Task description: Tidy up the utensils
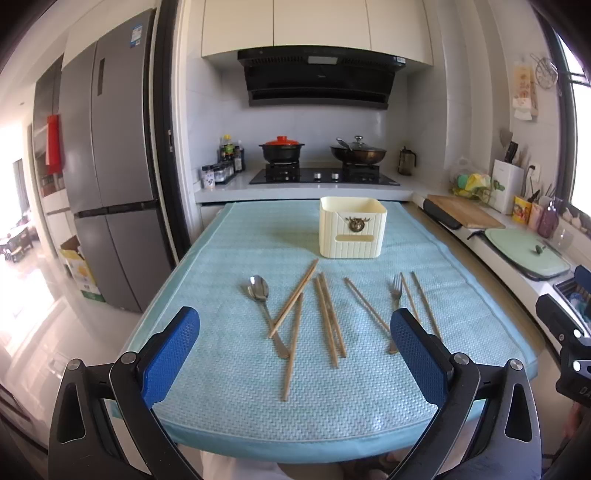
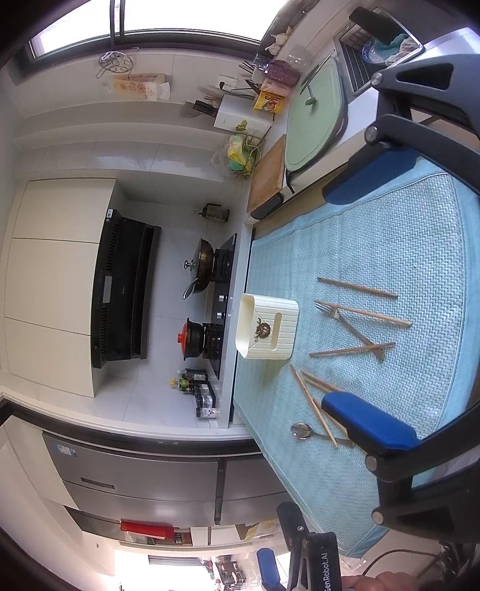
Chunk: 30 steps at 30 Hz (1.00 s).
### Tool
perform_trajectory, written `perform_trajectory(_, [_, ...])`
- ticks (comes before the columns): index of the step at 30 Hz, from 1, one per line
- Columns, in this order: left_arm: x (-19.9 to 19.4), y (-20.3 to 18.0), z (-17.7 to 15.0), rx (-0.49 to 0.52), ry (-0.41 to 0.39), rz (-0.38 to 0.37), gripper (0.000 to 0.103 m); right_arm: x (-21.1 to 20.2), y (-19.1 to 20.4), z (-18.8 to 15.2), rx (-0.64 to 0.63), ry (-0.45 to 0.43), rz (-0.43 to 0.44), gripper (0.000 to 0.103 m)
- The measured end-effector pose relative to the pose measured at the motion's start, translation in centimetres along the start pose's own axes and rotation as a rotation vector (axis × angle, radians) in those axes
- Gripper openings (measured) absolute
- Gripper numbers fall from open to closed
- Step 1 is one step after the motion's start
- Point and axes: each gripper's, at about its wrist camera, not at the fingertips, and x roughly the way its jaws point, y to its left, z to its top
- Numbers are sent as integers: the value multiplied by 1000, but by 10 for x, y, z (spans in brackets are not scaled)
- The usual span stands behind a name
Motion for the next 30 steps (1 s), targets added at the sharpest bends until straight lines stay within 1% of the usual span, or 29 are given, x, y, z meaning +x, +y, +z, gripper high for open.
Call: perform_trajectory(30, [8,-1,-1,10,2,4,103,5,-5,2,19,-9,-1,102])
